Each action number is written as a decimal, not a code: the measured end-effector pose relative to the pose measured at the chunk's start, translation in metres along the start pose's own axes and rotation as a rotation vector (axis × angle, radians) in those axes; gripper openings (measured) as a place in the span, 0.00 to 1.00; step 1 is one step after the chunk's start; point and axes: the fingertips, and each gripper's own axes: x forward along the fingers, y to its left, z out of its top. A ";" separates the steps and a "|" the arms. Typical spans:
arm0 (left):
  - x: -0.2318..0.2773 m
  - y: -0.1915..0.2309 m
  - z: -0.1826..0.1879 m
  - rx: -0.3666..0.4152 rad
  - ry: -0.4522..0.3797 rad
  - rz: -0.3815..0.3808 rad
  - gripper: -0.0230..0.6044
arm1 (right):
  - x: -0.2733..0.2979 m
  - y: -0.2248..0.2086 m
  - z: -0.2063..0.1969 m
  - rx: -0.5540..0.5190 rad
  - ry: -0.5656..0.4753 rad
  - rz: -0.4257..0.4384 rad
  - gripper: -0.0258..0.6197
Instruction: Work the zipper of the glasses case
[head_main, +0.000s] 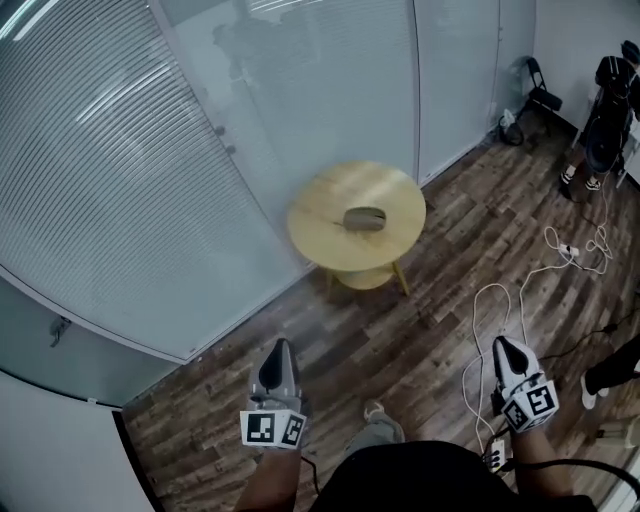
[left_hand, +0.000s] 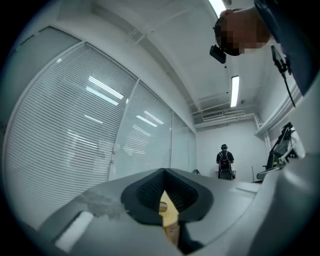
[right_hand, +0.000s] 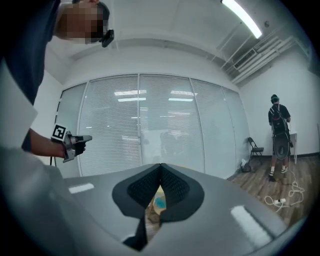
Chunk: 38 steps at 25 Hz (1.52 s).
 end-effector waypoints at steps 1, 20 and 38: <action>0.017 0.005 0.000 -0.005 0.002 -0.023 0.04 | 0.015 0.000 0.006 -0.023 -0.005 0.002 0.05; 0.248 0.069 -0.046 0.008 0.127 -0.021 0.04 | 0.289 -0.082 0.001 0.104 0.064 0.095 0.05; 0.395 0.150 -0.059 0.067 0.192 0.118 0.04 | 0.526 -0.115 -0.005 0.084 0.207 0.311 0.05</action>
